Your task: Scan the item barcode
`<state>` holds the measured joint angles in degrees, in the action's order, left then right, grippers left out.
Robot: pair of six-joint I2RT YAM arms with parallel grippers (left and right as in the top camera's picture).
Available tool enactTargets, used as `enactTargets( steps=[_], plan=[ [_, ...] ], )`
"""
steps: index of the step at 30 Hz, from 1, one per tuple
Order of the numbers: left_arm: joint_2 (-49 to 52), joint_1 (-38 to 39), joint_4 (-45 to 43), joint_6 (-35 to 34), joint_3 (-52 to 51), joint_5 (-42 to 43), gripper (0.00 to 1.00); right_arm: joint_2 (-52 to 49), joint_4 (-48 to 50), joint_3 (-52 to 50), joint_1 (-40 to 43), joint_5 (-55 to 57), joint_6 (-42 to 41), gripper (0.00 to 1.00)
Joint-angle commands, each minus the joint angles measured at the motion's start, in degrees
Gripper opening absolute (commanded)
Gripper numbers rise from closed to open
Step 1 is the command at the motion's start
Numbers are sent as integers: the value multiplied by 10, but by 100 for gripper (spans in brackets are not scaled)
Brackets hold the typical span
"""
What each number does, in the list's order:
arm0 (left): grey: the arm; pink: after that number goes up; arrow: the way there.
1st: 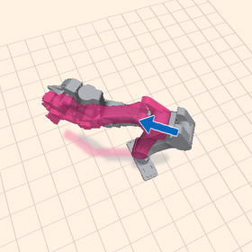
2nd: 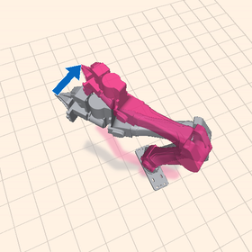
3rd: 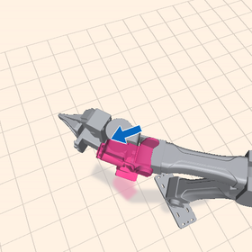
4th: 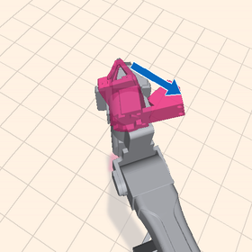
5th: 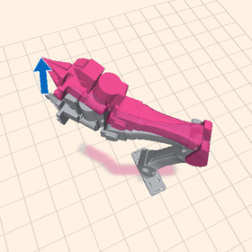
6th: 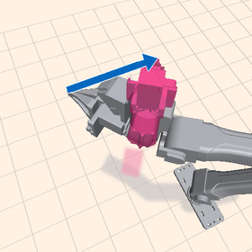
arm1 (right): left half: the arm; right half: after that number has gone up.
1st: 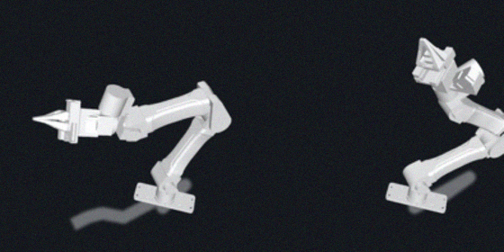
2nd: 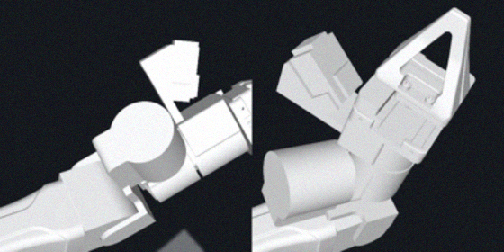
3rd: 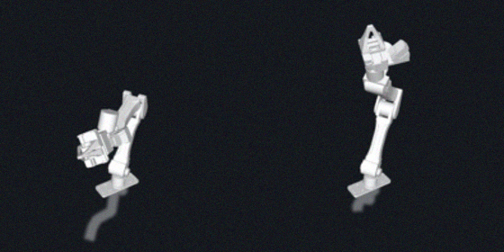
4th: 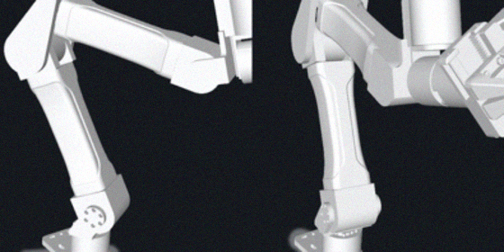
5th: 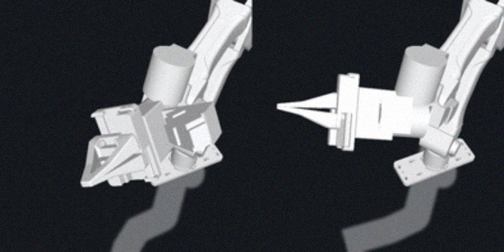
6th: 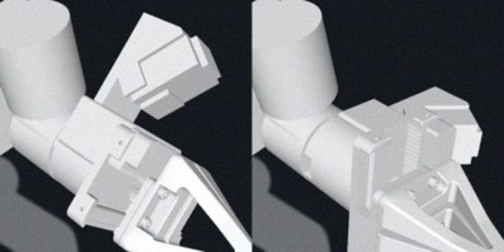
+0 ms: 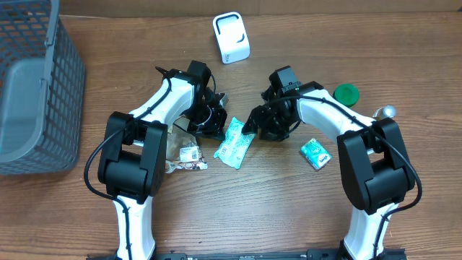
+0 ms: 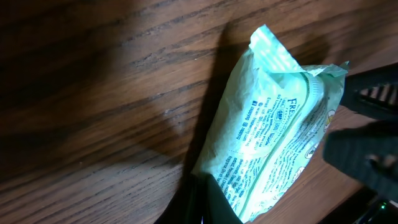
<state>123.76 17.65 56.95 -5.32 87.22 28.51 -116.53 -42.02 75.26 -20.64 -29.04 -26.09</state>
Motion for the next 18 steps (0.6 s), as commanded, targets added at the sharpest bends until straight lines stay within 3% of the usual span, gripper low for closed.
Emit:
enactTargets(
  steps=[1, 5, 11, 18],
  plan=[
    [8, 5, -3, 20, -6, 11, 6, 6, 37, -42, 1, 6, -47, 54],
    [8, 7, -4, 20, -6, 8, 6, 6, 134, -95, 1, -74, -61, 48],
    [8, 10, -5, 19, -6, -6, 7, 6, 197, -130, 2, -86, -114, 41],
    [8, 18, -7, 19, -6, -12, 7, 6, 256, -146, -7, -126, -117, 39]
  ],
)
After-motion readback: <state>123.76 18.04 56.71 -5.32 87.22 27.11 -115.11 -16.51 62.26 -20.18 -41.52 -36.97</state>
